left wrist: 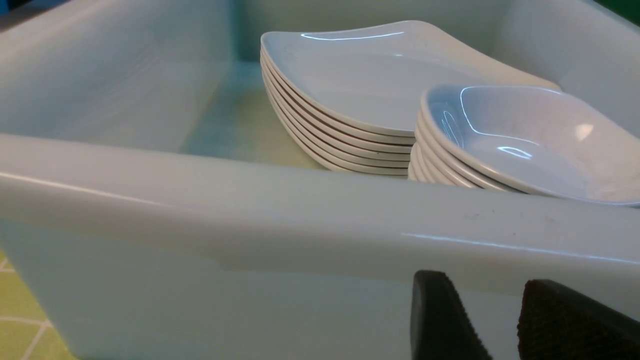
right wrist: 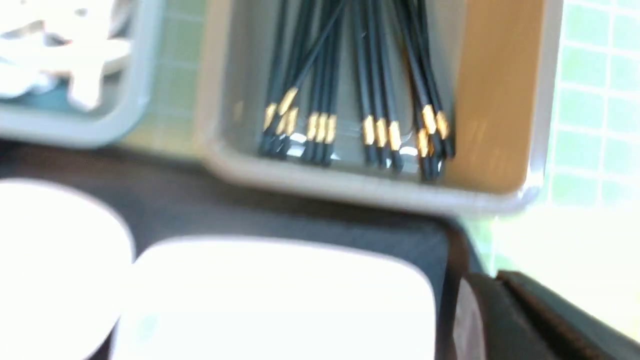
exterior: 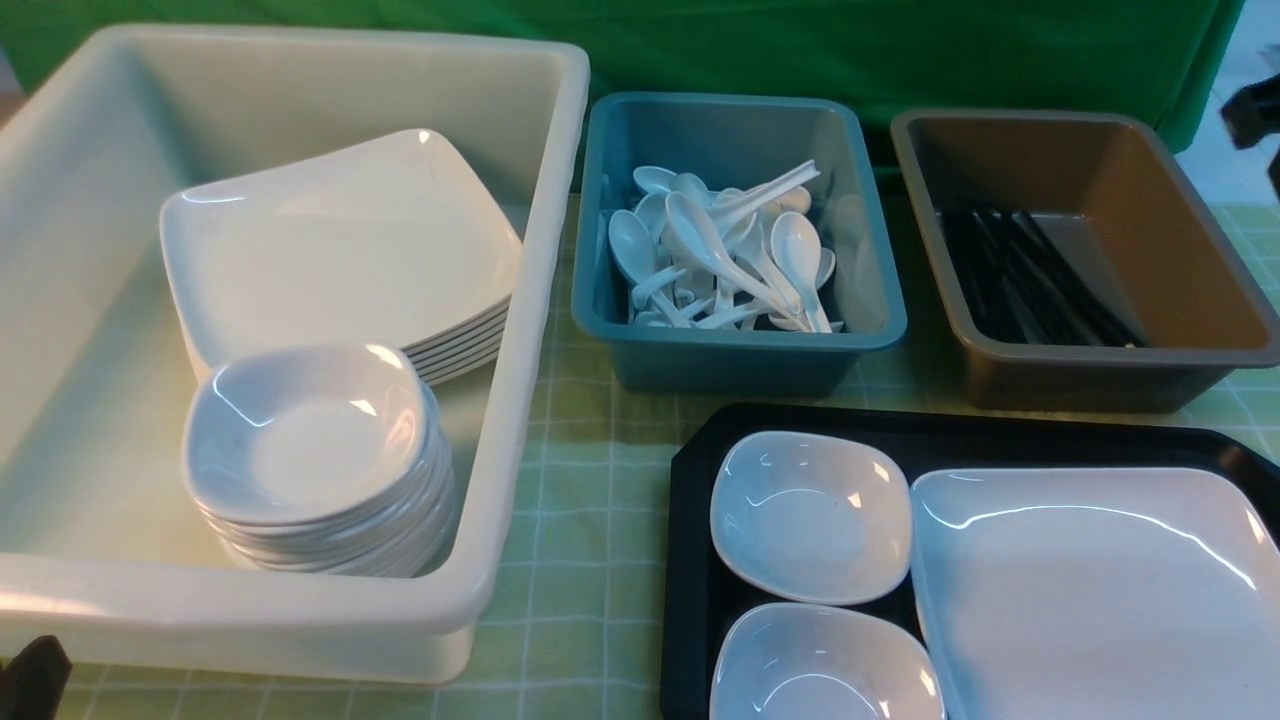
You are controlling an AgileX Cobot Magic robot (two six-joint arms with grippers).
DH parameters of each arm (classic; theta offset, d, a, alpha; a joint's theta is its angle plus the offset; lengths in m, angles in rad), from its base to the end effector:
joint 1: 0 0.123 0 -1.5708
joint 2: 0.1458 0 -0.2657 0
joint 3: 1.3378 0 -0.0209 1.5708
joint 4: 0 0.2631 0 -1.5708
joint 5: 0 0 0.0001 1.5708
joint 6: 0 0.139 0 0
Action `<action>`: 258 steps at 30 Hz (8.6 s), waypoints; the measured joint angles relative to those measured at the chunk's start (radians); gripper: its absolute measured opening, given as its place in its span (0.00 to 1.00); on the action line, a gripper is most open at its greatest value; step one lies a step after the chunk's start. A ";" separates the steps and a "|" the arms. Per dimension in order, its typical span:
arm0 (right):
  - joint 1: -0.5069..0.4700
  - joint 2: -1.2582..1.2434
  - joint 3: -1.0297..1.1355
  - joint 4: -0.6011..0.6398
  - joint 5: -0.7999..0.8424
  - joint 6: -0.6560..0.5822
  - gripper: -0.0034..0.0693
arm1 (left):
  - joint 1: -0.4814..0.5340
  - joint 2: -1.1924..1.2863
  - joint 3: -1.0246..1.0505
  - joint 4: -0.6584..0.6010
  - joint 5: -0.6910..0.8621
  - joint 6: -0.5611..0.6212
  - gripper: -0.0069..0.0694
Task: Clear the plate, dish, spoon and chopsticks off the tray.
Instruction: Use the left arm to grab a small plate from the dinner plate, then use the left arm to put the small plate into the large storage box on the left, then use the left arm to grab a small plate from the dinner plate
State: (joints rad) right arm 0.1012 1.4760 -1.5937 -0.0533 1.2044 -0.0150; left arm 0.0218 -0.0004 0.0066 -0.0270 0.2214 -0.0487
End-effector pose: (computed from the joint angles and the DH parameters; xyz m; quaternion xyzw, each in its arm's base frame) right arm 0.3409 0.0277 0.3455 -0.0578 0.9574 -0.0144 0.2826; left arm 0.1353 0.0021 0.1841 -0.0346 0.7541 -0.0197 0.6555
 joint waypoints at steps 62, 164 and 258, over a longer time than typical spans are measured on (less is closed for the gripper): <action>-0.001 -1.125 1.021 0.008 -0.269 -0.007 0.16 | -0.413 1.389 -1.017 -0.925 0.800 0.366 0.07; -0.001 -1.127 1.021 0.008 -0.273 -0.003 0.29 | -0.086 0.929 -0.981 -0.206 0.509 -0.371 0.10; -0.001 -1.127 1.021 0.012 -0.263 -0.003 0.35 | -0.830 2.084 -1.701 -0.077 0.908 0.312 0.60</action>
State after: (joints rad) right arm 0.1004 0.3490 -0.5728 -0.0409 0.9409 -0.0180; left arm -0.8078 2.0831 -1.6942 -0.1038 1.1296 0.2629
